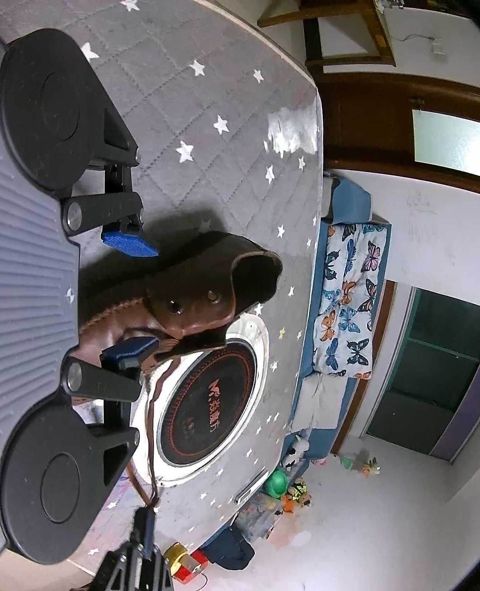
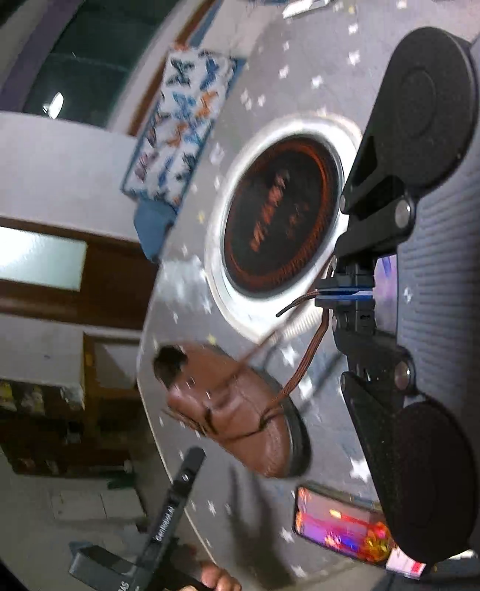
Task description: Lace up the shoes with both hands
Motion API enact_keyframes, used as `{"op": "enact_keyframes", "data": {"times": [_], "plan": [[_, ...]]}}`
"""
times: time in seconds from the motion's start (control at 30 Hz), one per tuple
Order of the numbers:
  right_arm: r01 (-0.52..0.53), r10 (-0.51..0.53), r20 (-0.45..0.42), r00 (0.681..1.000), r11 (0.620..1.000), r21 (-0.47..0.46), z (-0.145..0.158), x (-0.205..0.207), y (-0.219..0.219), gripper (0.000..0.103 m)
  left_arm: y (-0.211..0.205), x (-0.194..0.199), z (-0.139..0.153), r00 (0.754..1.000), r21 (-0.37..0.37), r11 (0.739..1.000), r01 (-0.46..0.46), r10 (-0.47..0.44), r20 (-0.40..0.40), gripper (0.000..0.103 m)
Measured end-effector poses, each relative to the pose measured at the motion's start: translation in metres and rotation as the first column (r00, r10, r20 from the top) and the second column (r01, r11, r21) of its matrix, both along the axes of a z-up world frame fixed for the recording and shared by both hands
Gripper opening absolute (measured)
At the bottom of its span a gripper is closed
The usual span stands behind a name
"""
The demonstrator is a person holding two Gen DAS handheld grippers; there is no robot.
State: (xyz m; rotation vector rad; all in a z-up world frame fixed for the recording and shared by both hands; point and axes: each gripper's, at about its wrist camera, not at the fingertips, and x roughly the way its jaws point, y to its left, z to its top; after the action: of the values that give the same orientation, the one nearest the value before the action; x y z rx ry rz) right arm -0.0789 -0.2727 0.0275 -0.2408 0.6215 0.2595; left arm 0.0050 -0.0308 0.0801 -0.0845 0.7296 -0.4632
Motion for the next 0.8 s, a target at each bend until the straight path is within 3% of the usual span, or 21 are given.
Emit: {"op": "enact_keyframes", "data": {"times": [0.4,0.8], "plan": [[0.256,-0.247,0.127,0.961,0.965,-0.062,0.013,-0.010,-0.058,0.001,-0.018,0.014,0.004,1.000,0.032,0.999,-0.019,0.019,-0.008,0.060],[0.321,-0.305,0.154,0.940,0.942,-0.092,0.006,-0.011,-0.074,0.001,-0.029,0.020,0.001,0.999,0.139,0.990,-0.037,0.038,-0.003,0.073]]}}
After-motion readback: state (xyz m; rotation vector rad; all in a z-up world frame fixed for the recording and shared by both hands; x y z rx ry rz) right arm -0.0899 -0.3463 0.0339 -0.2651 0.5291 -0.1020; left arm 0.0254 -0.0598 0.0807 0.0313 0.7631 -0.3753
